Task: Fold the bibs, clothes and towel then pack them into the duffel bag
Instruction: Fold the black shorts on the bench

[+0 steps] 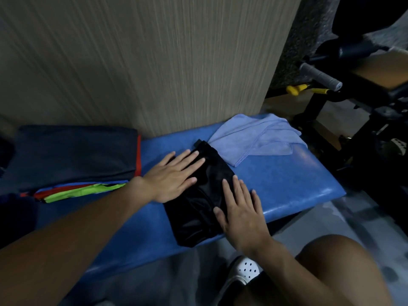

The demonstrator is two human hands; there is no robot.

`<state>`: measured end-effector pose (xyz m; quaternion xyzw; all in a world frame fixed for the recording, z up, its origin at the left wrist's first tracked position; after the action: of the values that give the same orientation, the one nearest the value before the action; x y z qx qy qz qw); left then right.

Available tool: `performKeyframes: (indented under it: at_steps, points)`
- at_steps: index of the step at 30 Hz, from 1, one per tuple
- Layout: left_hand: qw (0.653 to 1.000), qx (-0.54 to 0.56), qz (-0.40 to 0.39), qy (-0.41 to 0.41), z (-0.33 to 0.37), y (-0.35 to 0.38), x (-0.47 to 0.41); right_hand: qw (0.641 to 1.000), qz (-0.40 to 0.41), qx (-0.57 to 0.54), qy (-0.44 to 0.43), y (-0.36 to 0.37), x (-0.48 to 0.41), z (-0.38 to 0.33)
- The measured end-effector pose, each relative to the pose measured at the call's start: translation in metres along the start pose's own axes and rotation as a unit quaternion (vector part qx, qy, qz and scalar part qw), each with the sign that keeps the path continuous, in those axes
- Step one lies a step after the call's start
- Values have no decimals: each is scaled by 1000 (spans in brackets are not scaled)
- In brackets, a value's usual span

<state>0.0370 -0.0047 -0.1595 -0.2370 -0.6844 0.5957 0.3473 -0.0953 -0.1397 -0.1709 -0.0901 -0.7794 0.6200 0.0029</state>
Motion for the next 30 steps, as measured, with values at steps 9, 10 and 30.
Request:
performKeyframes:
  at_steps: [9, 10, 30]
  points:
    - [996, -36, 84, 15, -5, -18, 1, 999, 11, 33, -29, -3, -2, 0]
    - [994, 9, 107, 21, 2, -26, -1, 998, 27, 20, -50, -11, -3, -6]
    - [992, 99, 59, -43, -17, -13, 4, 987, 104, -119, 10, -43, -1, 6]
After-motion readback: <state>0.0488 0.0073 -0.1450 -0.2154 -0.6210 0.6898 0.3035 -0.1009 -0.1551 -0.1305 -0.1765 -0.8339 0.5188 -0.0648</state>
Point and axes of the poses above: each hand's wrist, its own x-axis away from the middle knuckle, its own y-axis out of the palm, z = x × y, the point moved 8 cm from there along -x, towards the middle knuckle, and after that the axes turned 2 degrees about -y, right-handed, at the moved point
